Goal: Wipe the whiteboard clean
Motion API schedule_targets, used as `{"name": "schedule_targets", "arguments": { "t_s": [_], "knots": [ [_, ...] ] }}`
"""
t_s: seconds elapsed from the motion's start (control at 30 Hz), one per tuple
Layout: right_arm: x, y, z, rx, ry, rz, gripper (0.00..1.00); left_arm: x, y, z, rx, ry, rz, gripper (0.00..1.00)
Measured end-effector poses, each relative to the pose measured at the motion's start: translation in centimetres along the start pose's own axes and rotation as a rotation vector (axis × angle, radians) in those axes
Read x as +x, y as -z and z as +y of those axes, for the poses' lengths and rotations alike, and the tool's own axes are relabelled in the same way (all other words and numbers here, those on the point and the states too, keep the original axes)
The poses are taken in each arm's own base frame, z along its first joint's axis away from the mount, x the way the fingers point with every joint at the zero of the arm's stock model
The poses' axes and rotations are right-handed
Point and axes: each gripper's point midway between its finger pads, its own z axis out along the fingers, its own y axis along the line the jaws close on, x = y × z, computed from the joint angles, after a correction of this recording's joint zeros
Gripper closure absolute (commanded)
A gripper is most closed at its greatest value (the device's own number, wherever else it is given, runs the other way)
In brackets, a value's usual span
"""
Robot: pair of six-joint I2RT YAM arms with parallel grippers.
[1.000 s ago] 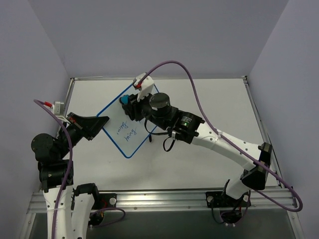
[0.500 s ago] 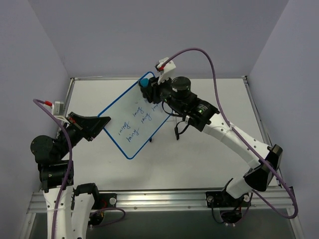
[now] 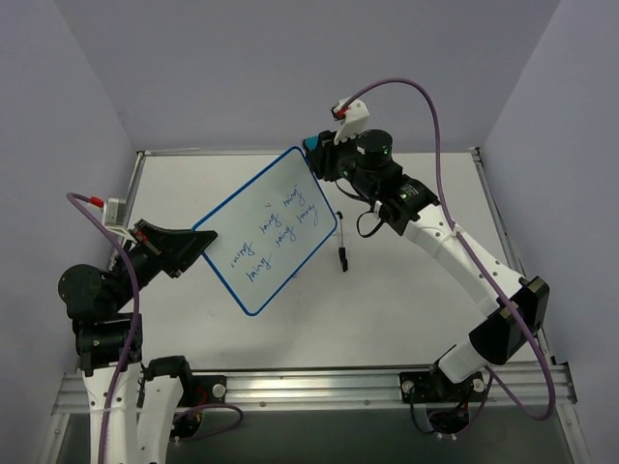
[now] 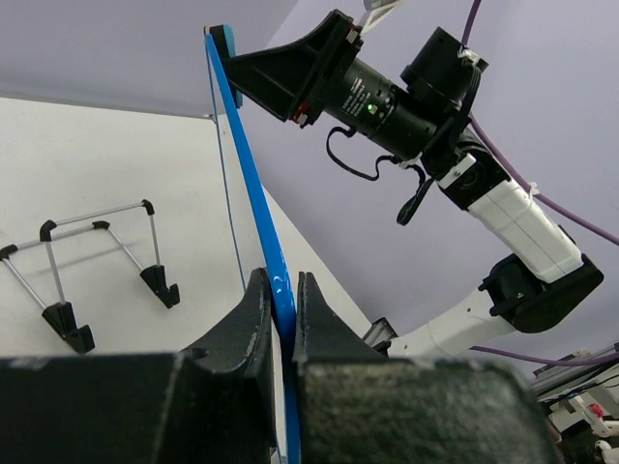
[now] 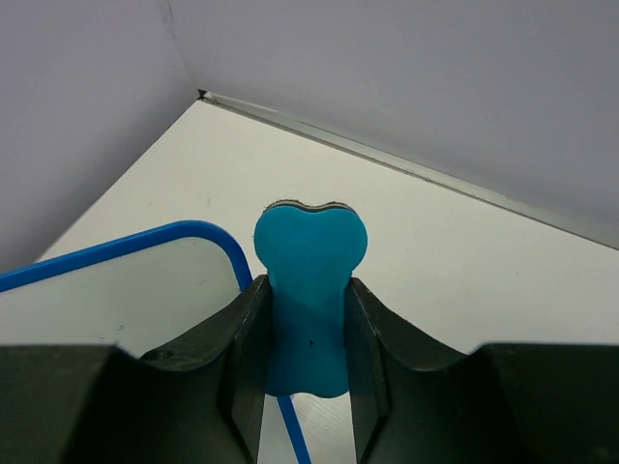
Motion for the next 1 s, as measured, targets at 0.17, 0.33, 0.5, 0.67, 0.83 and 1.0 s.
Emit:
{"name": "schedule_targets", "arguments": {
  "t_s": [0.17, 0.33, 0.5, 0.67, 0.83, 1.0],
  "knots": [
    [1.4, 1.0, 2.2, 0.013, 0.020, -0.003, 1.00, -0.1, 0.2, 0.0, -0.031, 0.029, -0.007, 0.98],
    [2.3, 3.6, 10.5, -0.145, 0.026, -0.034, 1.00, -0.5, -0.4, 1.4, -0.076, 0.063, -0.021, 0.98],
    [2.1, 4.1, 10.7, -0.147, -0.010, -0.062, 1.00, -0.5, -0.4, 1.2, -0.074, 0.067, -0.020, 0.98],
    [2.3, 3.4, 11.4, -0.197, -0.010, -0.045, 1.00, -0.7, -0.4, 1.2, -0.081, 0.071, -0.033, 0.98],
    [2.3, 3.1, 10.5, -0.187, -0.008, -0.043, 1.00, -0.7, -0.5, 1.3, -0.084, 0.087, -0.033, 0.98],
    [3.0, 2.7, 6.3, -0.119, -0.022, -0.030, 1.00, -0.7, -0.5, 1.3, -0.084, 0.097, -0.031, 0.98]
  ]
}}
